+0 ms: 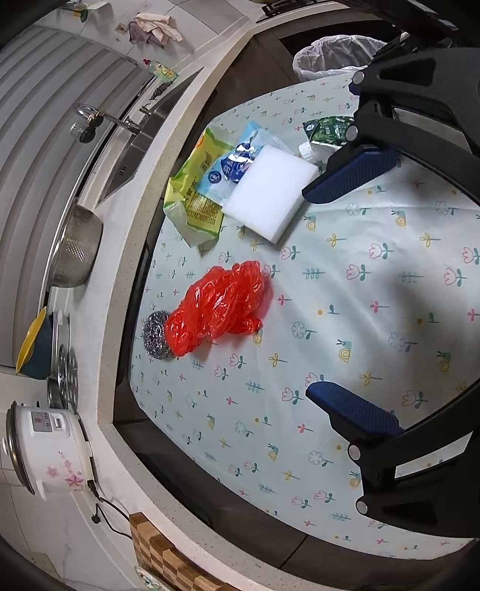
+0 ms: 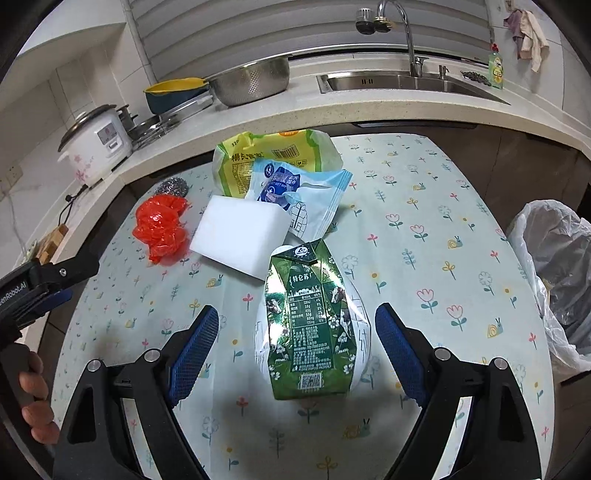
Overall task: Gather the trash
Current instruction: 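Grasp the red plastic bag with the left tool while the right tool grasps the green milk carton, then carry the red bag and green carton with both tools over the bin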
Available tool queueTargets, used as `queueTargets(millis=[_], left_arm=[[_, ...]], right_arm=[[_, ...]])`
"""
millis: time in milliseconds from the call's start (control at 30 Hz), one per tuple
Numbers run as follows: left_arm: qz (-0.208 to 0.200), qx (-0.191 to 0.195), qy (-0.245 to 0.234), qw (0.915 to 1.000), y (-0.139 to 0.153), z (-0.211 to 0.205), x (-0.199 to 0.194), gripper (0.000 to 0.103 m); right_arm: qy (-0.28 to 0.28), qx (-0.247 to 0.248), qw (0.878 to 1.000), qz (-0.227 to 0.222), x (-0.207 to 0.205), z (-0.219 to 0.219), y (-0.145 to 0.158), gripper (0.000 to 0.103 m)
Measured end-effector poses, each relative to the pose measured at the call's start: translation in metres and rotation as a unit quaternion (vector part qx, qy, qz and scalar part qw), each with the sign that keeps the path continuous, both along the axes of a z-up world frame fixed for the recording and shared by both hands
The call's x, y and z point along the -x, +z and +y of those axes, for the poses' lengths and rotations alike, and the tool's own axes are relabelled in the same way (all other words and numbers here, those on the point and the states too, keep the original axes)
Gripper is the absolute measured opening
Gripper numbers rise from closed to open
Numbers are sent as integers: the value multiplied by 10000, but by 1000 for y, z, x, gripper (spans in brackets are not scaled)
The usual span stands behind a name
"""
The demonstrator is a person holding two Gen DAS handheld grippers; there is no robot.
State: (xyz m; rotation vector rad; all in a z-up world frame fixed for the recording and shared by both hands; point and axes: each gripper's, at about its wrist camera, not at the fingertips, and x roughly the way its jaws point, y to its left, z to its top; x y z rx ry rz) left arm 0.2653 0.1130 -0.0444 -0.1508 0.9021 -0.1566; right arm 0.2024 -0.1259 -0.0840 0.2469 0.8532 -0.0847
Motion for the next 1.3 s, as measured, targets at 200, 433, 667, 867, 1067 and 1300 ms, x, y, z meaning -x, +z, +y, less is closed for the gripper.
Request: queueTargets(millis=[200,433,667,867,1067,1300], left_arm=[[115,55,180,9998,-12,7,-42,94],[296,-88,318,9990,-33,-2,-102,94],[612,-97,429,9972,-64,-4,-139,94],[709,48,166,9973,-70,-10,-138,57],[696,54,61,9975,-60,-15,-113,35],[601,72,-162,9980,-38,-21,-62,33]], right_arm=[[-5,75,9996,284,-26,-3,-22,83],[-24,-144,9982,583,-49,-6,-44,83],[39,-31,9987,516,-52,-5,-47,84],[13,-91,9988,483,-49,-9,-46,77],[-80,-295,9984,482,-37,-14,-42,77],[-221,-380,9983,380,-5,-15,-28,77]])
